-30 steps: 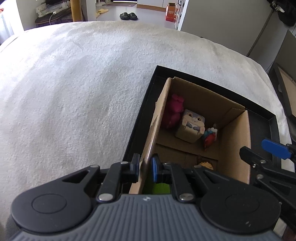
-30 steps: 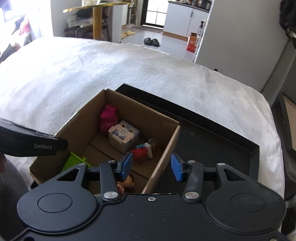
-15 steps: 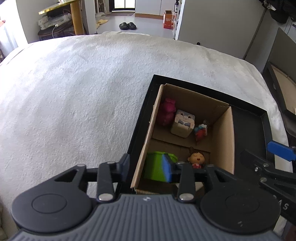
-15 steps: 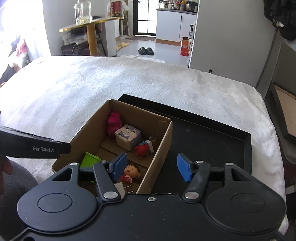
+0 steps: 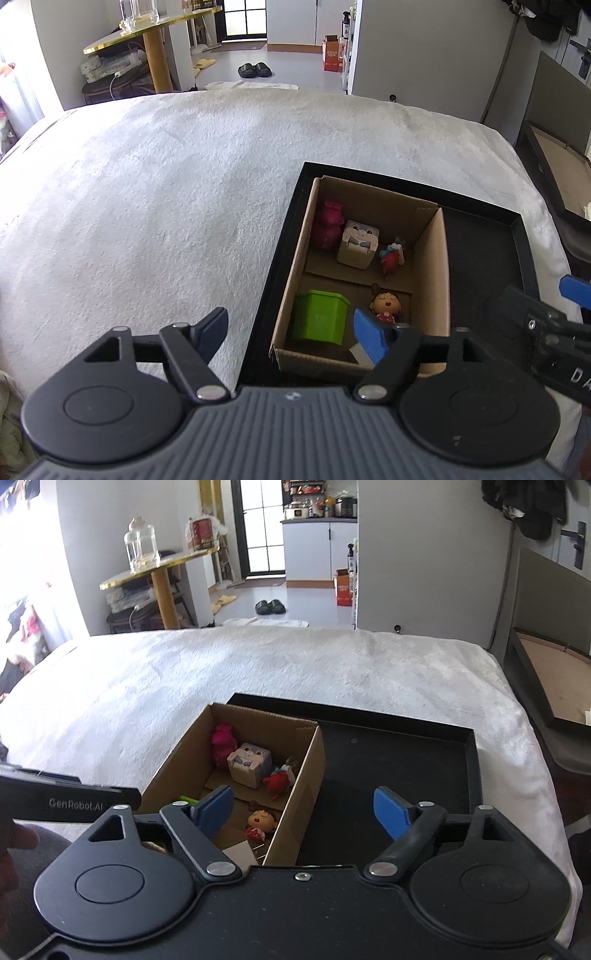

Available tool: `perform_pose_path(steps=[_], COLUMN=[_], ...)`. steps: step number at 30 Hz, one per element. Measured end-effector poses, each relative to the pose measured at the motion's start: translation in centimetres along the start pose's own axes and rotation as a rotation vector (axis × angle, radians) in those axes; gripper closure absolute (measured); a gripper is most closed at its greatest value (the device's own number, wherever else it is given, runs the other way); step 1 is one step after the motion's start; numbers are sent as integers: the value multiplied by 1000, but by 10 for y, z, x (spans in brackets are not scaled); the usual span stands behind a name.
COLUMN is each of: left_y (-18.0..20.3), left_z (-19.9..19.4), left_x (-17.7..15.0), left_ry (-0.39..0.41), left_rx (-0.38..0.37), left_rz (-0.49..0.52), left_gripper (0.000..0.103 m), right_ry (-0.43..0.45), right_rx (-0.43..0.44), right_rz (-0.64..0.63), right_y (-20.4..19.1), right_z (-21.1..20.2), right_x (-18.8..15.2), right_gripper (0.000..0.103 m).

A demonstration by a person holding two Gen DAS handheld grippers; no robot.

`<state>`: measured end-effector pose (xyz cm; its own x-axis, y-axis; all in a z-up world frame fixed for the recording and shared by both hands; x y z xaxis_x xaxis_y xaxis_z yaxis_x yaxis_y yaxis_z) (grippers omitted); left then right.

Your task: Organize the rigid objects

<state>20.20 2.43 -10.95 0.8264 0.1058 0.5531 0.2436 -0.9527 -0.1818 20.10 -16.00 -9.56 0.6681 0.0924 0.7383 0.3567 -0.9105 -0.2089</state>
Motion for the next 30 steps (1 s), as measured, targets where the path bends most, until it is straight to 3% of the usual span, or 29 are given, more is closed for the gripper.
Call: perform_pose_path(steps=[11, 17, 30], left_y=[-6, -13, -31], left_z=[-24, -38, -81], left_x=[-8, -13, -22], left_ry=[23, 8, 79], left_rx=[-8, -19, -43], left_rz=[27, 37, 39], left_gripper=[14, 8, 3], right_ry=[46, 66, 76], right_rx=[-17, -24, -37], right_rz=[44, 117, 210], right_y=[-5, -2, 3], right_z=[-22, -36, -68], right_x=[-6, -8, -16], right_gripper=[0, 0, 0])
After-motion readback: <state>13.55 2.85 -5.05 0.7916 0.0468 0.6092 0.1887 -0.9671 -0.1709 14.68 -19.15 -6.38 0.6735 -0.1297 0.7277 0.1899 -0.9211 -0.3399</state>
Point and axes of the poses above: each gripper's, at about its wrist camera, not at the fingertips, and z roughly the way its jaws point, y to its right, x to its top, the point moved 4 cm from there along z, roughly the way its jaws point, and after that the axes turned 11 degrees about x, right-handed, at the moved point
